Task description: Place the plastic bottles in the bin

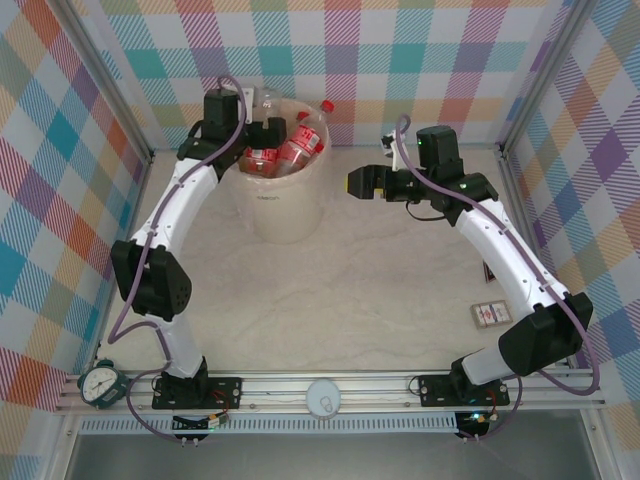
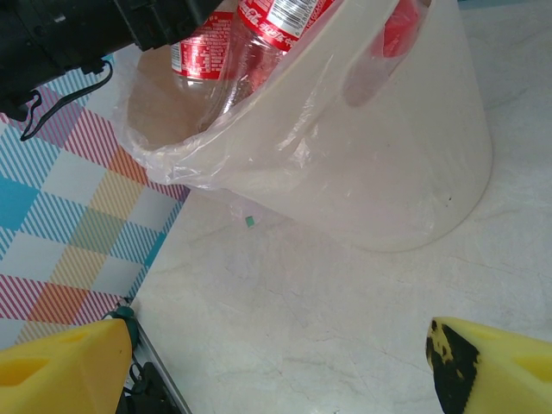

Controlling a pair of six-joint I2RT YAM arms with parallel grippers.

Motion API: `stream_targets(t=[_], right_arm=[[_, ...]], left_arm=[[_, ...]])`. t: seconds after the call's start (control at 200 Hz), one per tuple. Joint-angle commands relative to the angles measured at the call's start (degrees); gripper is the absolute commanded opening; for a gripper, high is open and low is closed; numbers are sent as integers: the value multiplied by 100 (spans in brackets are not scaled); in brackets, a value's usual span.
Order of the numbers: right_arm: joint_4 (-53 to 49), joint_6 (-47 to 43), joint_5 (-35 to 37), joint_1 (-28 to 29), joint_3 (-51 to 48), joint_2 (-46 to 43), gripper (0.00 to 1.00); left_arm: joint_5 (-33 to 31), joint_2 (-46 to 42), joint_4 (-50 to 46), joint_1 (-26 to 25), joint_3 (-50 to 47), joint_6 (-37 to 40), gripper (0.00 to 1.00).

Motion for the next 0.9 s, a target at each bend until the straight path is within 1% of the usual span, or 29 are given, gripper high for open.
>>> stream_targets(t=[0.0,0.05,0.215,0.3,0.385,0.445,0.495,0.56,0.65,0.77,0.86,0.895], right_arm=[[90,-41,-22,46,238,61,89],[88,-49,-1,50,269,61,89],[36,-114,102,46,400,50,89],[-123,-248,341,41,459,-12,89],[-262,-480,771,29,432,-159,89],[-404,-689,1124,-2,376,-247,89],[-559,-884,1479,-29,320,-288,91],[-688,-1110,1958,-96,152,-341,92],[-651,-1300,2574,-255,-301,-450,95],[-424,-1469,3286,-499,-986,-626,100],[-71,-1658,3888,-625,-1662,-745,99],[124,-1703,4124,-684,-1944,-772,99]], left_arm=[[283,-596,135,120,-41,-213,100],[239,-701,127,130,-18,-238,100],[-230,-838,-190,262,32,-242,100],[-334,-1084,-136,394,-241,-397,100],[-430,-1588,369,497,-892,-524,100],[-589,-1921,448,589,-1337,-567,100],[-853,-2225,409,637,-1697,-568,100],[-1244,-2700,473,733,-2414,-580,100],[-1794,-3394,621,967,-3418,-679,99],[-2228,-4110,551,1373,-4534,-899,99],[-2522,-4432,624,1430,-5351,-937,100],[-2595,-4518,908,1428,-5690,-945,100]])
